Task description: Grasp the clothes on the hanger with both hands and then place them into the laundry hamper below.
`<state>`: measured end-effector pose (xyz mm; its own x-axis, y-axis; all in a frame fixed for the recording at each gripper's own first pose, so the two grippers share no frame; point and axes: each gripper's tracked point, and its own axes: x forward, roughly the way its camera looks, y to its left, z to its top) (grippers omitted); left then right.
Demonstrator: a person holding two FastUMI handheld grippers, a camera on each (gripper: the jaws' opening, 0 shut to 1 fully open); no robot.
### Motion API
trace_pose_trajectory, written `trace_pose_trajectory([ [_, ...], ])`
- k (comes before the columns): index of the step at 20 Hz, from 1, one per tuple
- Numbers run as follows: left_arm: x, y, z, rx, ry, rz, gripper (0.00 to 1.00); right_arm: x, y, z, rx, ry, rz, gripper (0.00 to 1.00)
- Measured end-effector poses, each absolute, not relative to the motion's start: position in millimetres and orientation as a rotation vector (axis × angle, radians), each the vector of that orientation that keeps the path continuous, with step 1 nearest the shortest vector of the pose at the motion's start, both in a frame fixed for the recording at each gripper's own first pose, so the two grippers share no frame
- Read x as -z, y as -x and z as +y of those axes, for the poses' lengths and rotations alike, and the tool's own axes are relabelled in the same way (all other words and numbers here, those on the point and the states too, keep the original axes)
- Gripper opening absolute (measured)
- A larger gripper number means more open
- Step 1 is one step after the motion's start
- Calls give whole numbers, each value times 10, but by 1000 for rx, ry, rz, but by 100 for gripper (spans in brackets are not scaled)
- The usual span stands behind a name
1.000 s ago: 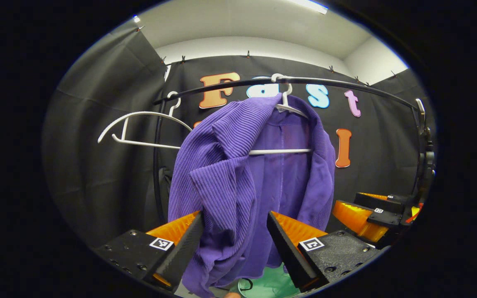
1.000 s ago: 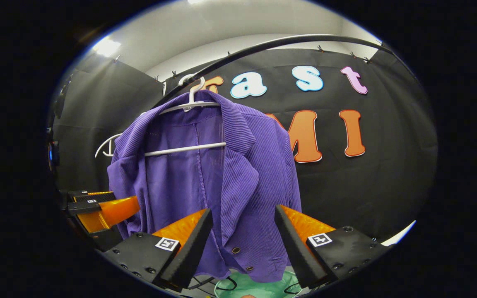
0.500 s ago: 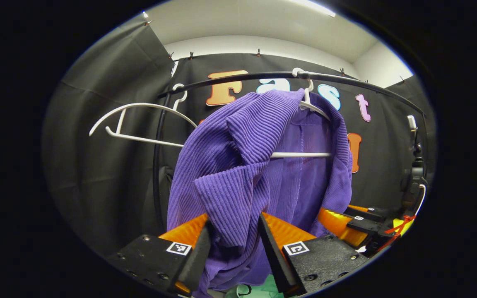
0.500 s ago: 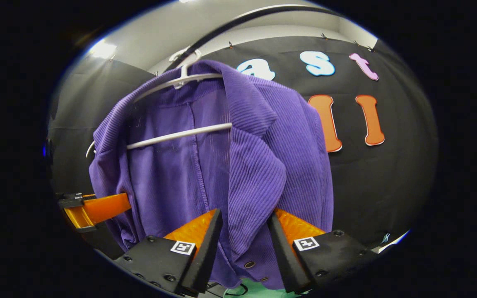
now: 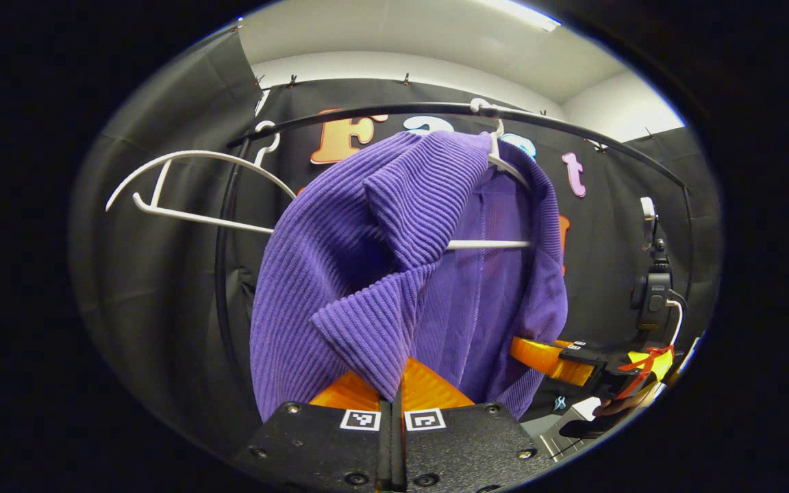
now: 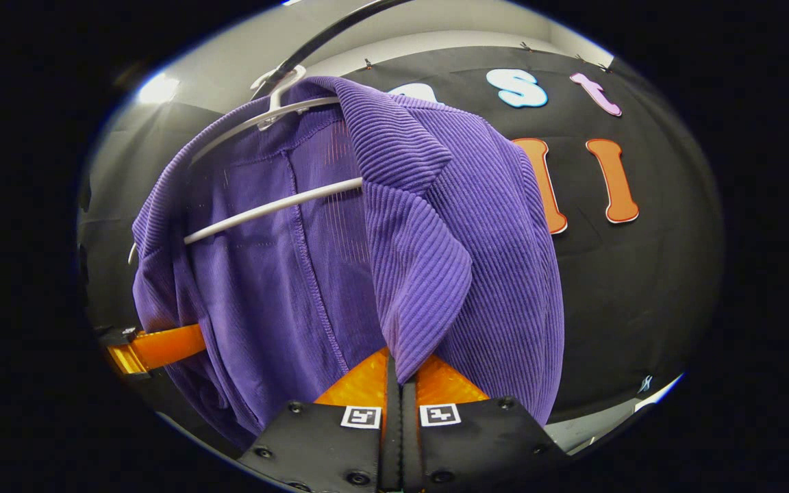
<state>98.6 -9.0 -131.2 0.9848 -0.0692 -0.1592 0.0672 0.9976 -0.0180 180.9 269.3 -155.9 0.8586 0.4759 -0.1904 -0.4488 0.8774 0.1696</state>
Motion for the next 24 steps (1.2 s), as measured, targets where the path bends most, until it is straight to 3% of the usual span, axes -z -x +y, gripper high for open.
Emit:
trace_pose_trajectory([
  [2,1287,-972,-97,77,13,150,0,1515,-1802,2679,-505,-129,234,8],
  [3,1260,-962,-98,81,17,145,0,1492,-1797,2656,-507,-135,235,14],
  [5,1196,-896,-92,85,18,133,0,1427,-1776,2578,-518,-146,223,1],
  [6,1138,-872,-61,75,12,123,0,1376,-1760,2527,-521,-155,214,1],
  [7,1065,-850,-23,63,0,110,0,1324,-1760,2457,-518,-162,206,7],
  [9,906,-782,20,57,-20,79,0,1179,-1768,2340,-509,-174,185,7],
  [10,807,-729,41,56,-23,64,0,1110,-1775,2282,-506,-187,174,14],
  [11,710,-670,51,60,-20,52,0,1042,-1783,2240,-507,-200,166,14],
  [13,564,-591,101,64,-11,31,0,892,-1807,2152,-506,-233,154,1],
  [14,486,-550,146,59,-11,18,0,820,-1812,2107,-506,-243,147,7],
  [17,259,-469,287,39,-14,-20,0,513,-1872,1923,-492,-299,107,7],
  [18,199,-454,330,35,-8,-28,0,410,-1879,1869,-492,-322,99,14],
  [19,141,-453,388,28,-4,-35,2,310,-1922,1818,-494,-342,99,7],
  [24,-114,-430,574,3,-27,-67,0,150,-2246,1744,-506,-426,148,7],
])
